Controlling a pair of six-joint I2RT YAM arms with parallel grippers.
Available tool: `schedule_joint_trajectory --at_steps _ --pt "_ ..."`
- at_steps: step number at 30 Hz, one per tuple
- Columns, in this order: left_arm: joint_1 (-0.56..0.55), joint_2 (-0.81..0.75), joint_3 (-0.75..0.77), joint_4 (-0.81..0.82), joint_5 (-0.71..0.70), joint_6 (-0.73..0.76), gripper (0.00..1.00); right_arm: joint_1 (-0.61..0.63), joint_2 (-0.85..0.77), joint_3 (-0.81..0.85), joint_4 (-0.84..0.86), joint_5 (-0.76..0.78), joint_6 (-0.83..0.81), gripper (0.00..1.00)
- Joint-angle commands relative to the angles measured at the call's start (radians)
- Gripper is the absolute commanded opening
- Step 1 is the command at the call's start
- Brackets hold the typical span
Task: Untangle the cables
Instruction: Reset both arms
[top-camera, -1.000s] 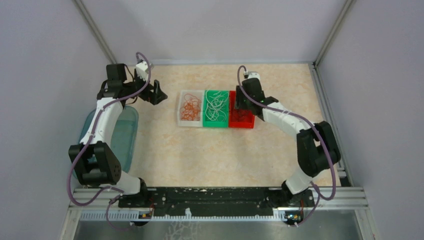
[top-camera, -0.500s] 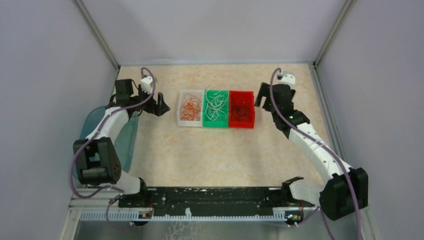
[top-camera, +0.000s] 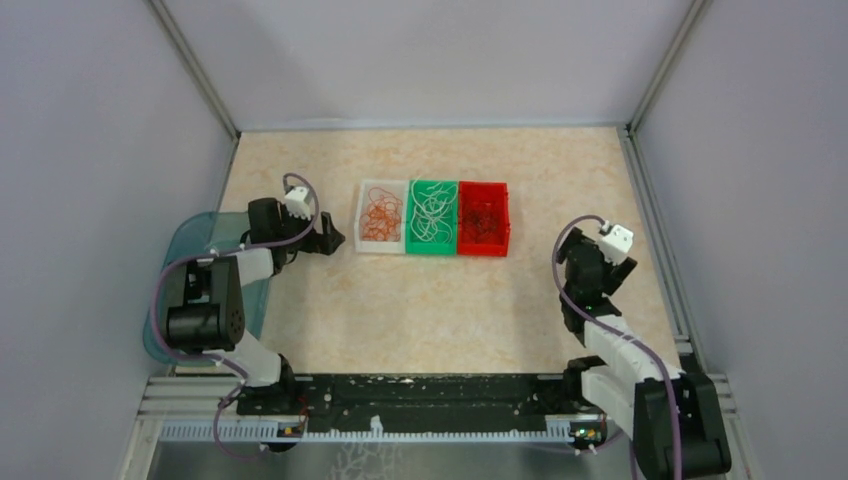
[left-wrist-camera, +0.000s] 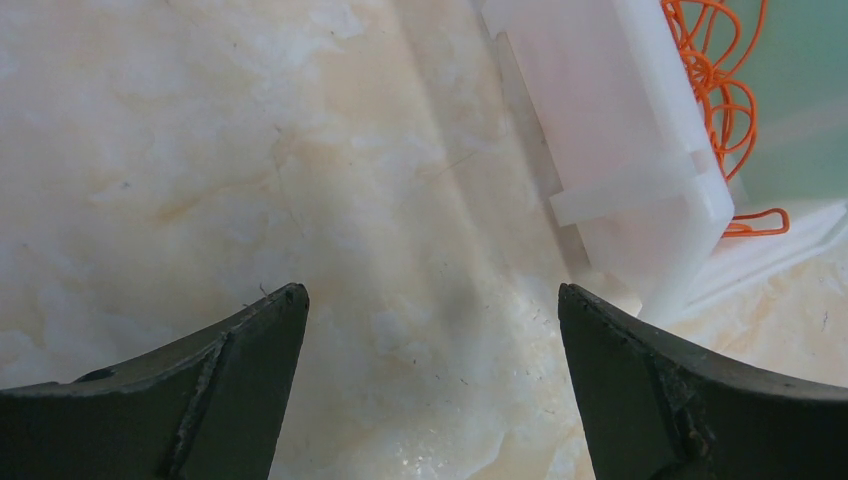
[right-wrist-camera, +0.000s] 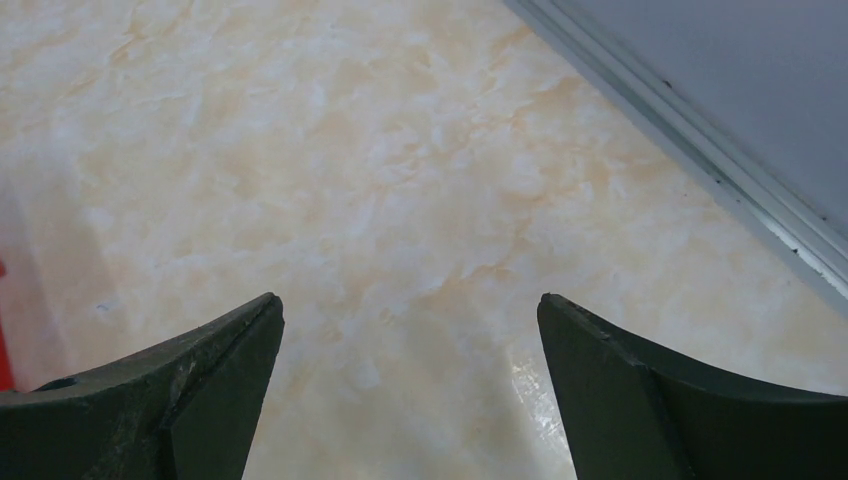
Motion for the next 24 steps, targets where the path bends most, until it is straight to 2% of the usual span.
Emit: schedule_joint_trajectory --at_steps 1,4,9,12,15,17,19,20,21,22,24 --pt "0.005 0.024 -0.112 0.365 -0.019 -0.093 1.00 -0.017 0.078 -0.037 0.379 0.120 -0.108 0.99" --pt "0.006 0.032 -0.118 0.382 -0.048 -0.093 1.00 -0.036 0.135 -0.086 0.530 0.100 -0.148 0.99" --pt "0.007 0.023 -0.149 0.466 -0.139 -0.073 1.00 -0.081 0.233 -0.105 0.676 0.044 -0.140 0.99" --pt "0.008 0.015 -0.218 0.602 -0.135 -0.071 1.00 -0.088 0.331 -0.099 0.785 -0.024 -0.161 0.99" --pt "0.009 -0.026 -0.292 0.671 -0.148 -0.080 1.00 -0.089 0.406 -0.108 0.914 -0.154 -0.224 0.99" --pt "0.002 -0.062 -0.378 0.787 -0.178 -0.082 1.00 -0.088 0.422 -0.116 0.954 -0.266 -0.265 0.99" --pt "-0.021 -0.059 -0.491 0.961 -0.230 -0.071 1.00 -0.089 0.480 -0.157 1.096 -0.333 -0.302 0.99" --pt "-0.027 -0.019 -0.556 1.197 -0.267 -0.074 1.00 -0.086 0.528 -0.177 1.195 -0.342 -0.319 0.99" --pt "-0.028 0.015 -0.592 1.313 -0.281 -0.083 1.00 -0.079 0.540 -0.183 1.208 -0.334 -0.326 0.99" --pt "-0.028 0.000 -0.599 1.289 -0.287 -0.084 1.00 -0.075 0.517 -0.173 1.149 -0.335 -0.322 0.99" --pt "-0.028 -0.054 -0.556 1.111 -0.303 -0.094 1.00 -0.075 0.518 -0.144 1.106 -0.312 -0.317 0.99"
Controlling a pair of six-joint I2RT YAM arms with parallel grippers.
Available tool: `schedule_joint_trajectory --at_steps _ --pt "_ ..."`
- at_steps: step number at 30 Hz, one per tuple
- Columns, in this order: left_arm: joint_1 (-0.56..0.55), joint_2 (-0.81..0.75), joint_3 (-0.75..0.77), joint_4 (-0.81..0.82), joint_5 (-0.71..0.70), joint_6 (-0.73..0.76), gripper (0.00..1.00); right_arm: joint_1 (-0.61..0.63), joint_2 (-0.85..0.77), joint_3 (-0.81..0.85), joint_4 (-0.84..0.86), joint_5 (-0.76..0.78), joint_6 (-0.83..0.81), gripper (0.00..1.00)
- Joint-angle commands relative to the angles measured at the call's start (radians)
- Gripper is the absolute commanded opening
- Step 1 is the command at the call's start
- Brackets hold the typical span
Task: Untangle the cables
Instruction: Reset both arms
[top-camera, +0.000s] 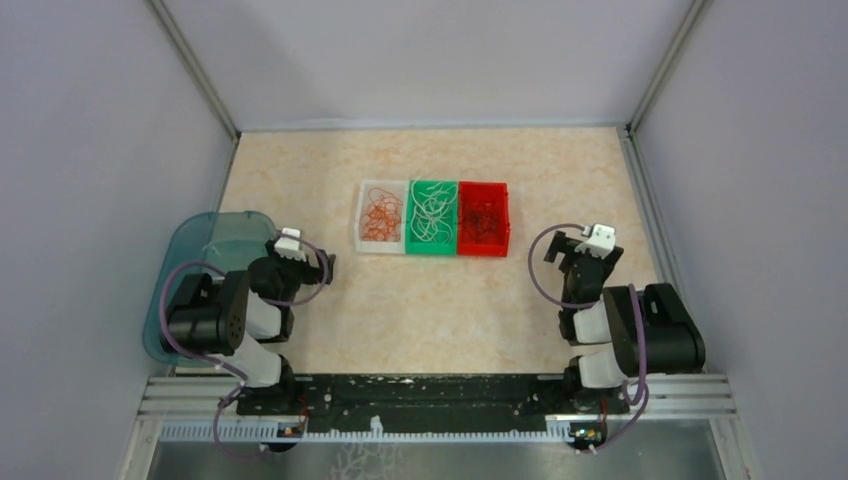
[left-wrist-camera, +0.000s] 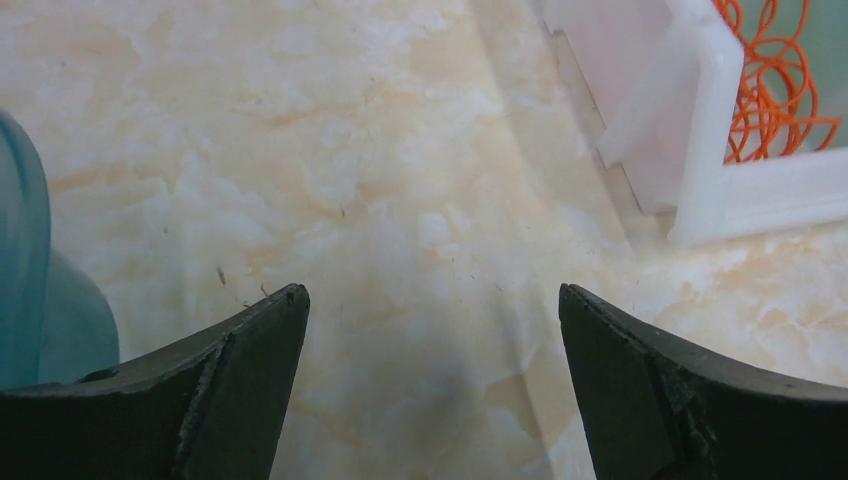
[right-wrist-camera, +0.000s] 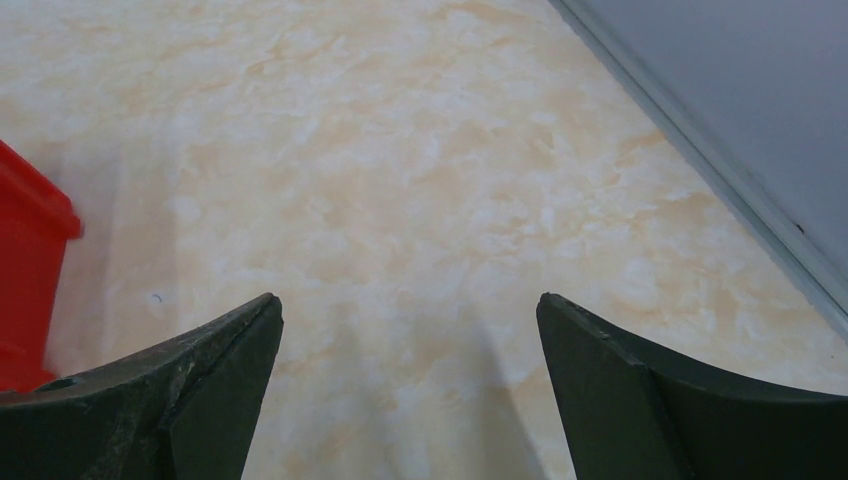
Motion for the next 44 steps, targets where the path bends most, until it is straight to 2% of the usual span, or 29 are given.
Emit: schedule_joint_trajectory --at_steps 1,3,6,11,44 --pt "-0.005 -0.041 0.057 0.061 -0.086 -0.026 1.00 0.002 0.014 0.046 0.105 -0.028 -0.030 0.99" --pt "-0.013 -0.005 0.122 -0.001 -0.107 -0.017 1.00 0.003 0.002 0.092 -0.021 -0.011 -0.013 0.99" --pt "-0.053 -0.007 0.144 -0.048 -0.141 0.023 1.00 0.001 -0.002 0.094 -0.033 -0.012 -0.011 0.99" --pt "-0.054 -0.007 0.136 -0.028 -0.143 0.024 1.00 0.003 0.004 0.065 0.036 -0.020 -0.022 0.99" --pt "-0.055 -0.005 0.141 -0.037 -0.147 0.027 1.00 0.002 0.006 0.078 0.021 -0.020 -0.023 0.99"
